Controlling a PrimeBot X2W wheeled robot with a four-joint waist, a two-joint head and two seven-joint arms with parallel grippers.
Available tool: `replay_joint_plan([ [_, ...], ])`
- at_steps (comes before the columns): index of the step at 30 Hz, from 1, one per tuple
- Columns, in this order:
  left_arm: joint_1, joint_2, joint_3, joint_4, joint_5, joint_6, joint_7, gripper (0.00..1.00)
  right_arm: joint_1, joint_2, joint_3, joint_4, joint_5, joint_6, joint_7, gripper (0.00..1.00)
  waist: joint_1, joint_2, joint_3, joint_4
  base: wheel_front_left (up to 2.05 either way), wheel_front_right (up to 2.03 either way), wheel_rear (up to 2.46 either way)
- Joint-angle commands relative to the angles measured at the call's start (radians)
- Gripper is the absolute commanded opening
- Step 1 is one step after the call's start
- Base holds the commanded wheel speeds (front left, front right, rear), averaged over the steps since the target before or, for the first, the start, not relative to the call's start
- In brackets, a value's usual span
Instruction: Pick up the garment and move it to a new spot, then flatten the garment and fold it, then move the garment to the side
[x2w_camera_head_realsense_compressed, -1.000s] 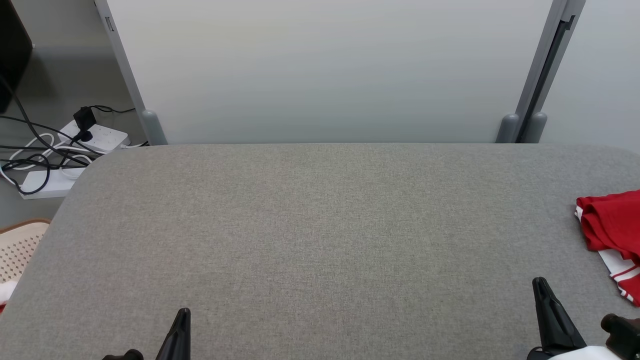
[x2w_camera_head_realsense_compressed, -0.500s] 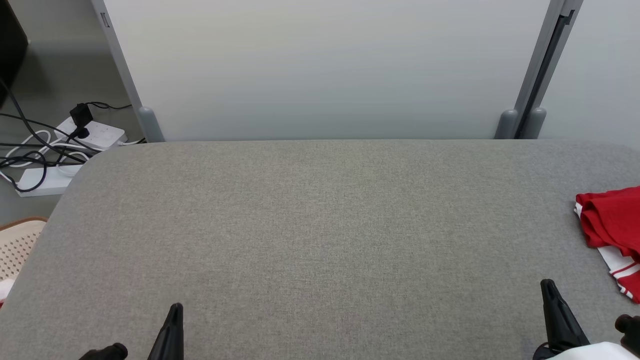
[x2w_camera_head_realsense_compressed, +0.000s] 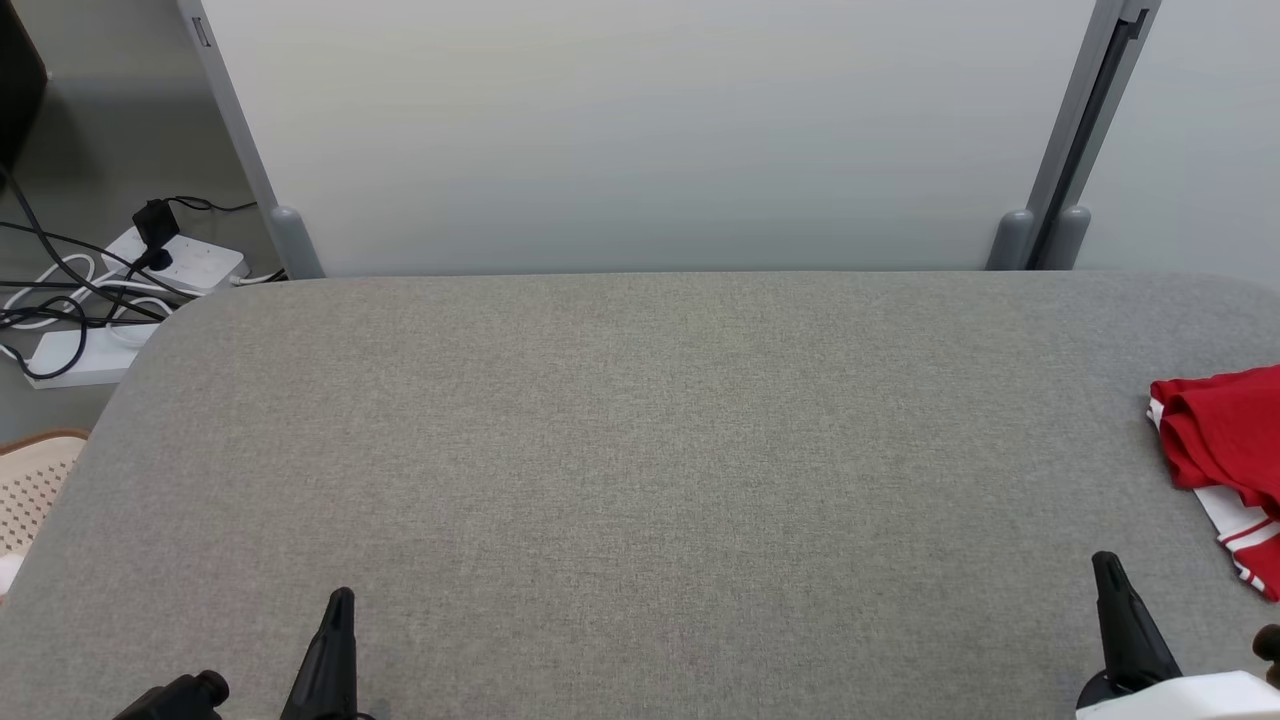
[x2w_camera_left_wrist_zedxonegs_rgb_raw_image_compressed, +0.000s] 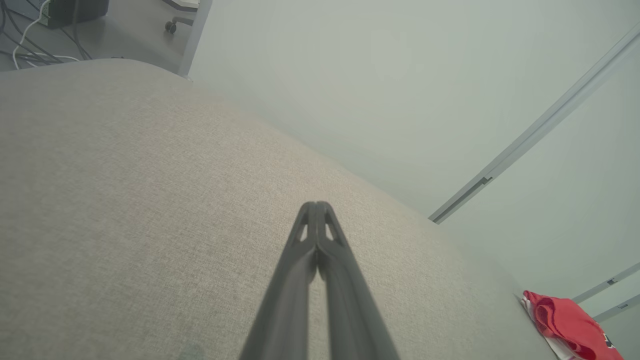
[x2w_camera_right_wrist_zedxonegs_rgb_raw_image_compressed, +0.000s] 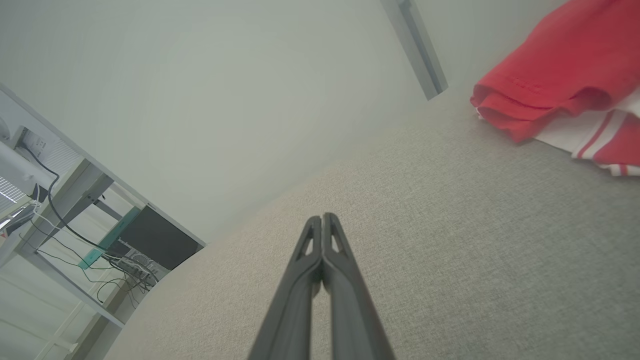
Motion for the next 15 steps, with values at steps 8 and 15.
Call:
replay_joint_plan([
  [8, -0.073, 0.004, 0.032, -0.011, -0.115, -0.013, 0.029, 0.0, -0.066, -0.003, -0.012, -0.016, 0.105, 0.001, 0.029, 0.0, -0.0002, -0.0001, 0.007, -0.003, 0.0, 0.0, 0.0],
  [15, -0.088, 0.004, 0.041, -0.003, -0.195, -0.017, 0.049, 0.0, -0.077, 0.001, -0.021, -0.011, 0.179, 0.001, 0.049, 0.0, -0.0002, -0.0001, 0.012, -0.005, 0.0, 0.0, 0.0],
])
